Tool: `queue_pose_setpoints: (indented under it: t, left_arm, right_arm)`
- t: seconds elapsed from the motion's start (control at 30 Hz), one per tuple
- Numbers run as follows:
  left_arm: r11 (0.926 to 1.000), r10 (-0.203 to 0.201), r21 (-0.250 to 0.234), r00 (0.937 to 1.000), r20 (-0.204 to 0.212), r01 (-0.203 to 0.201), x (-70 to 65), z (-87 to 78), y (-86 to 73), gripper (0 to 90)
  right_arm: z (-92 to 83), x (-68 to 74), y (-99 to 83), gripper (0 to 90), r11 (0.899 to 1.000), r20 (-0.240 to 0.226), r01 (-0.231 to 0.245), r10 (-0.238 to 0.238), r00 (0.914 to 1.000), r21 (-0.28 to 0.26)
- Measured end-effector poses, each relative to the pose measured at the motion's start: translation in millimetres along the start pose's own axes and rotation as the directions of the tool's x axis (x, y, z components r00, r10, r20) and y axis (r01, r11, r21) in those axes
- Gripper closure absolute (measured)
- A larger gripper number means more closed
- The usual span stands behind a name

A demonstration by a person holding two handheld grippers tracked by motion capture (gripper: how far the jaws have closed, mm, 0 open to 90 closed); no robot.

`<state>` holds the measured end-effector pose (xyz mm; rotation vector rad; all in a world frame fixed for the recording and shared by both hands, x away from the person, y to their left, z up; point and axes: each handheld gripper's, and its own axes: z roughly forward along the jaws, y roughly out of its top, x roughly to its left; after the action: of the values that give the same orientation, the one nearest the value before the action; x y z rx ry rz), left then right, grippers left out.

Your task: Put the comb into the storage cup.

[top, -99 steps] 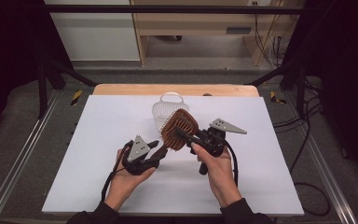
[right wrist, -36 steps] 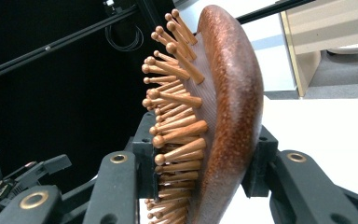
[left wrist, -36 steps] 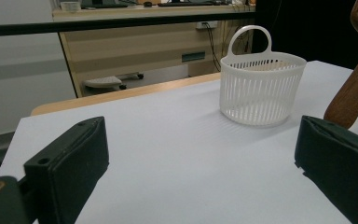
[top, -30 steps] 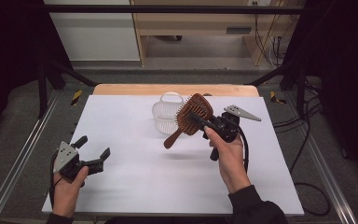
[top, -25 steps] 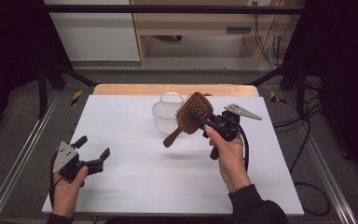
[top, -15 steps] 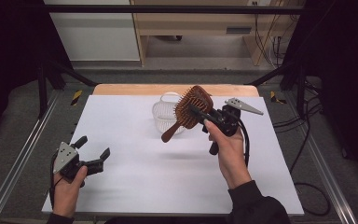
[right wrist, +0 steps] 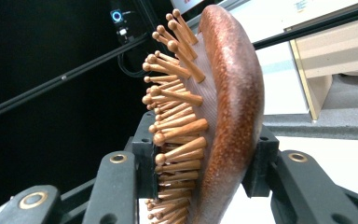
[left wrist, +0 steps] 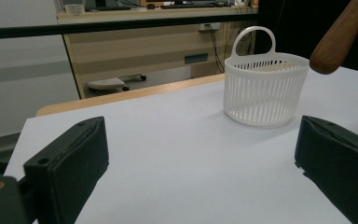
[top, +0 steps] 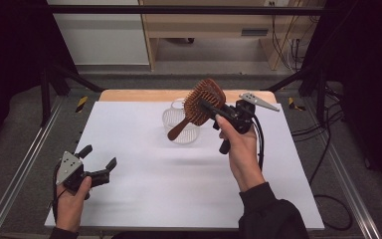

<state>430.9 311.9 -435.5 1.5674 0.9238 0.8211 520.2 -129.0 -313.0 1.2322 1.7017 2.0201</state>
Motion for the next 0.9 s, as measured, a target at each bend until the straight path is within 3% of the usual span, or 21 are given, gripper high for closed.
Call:
queue_pose_setpoints:
  t: [0.43,0.9]
  left_arm:
    - [1.0000,-0.001,-0.001,1.0000,-0.003,0.001,1.2,0.4,-0.6,3.0]
    - [1.0000,0.000,-0.003,1.0000,0.000,0.000,1.1,0.5,-0.4,3.0]
  right_arm:
    - [19.6,-5.3,14.0,57.0,0.999,0.029,-0.008,0.009,0.9995,-0.032]
    - [26.9,-9.3,17.1,56.8,0.998,0.042,-0.012,0.014,0.9990,-0.056]
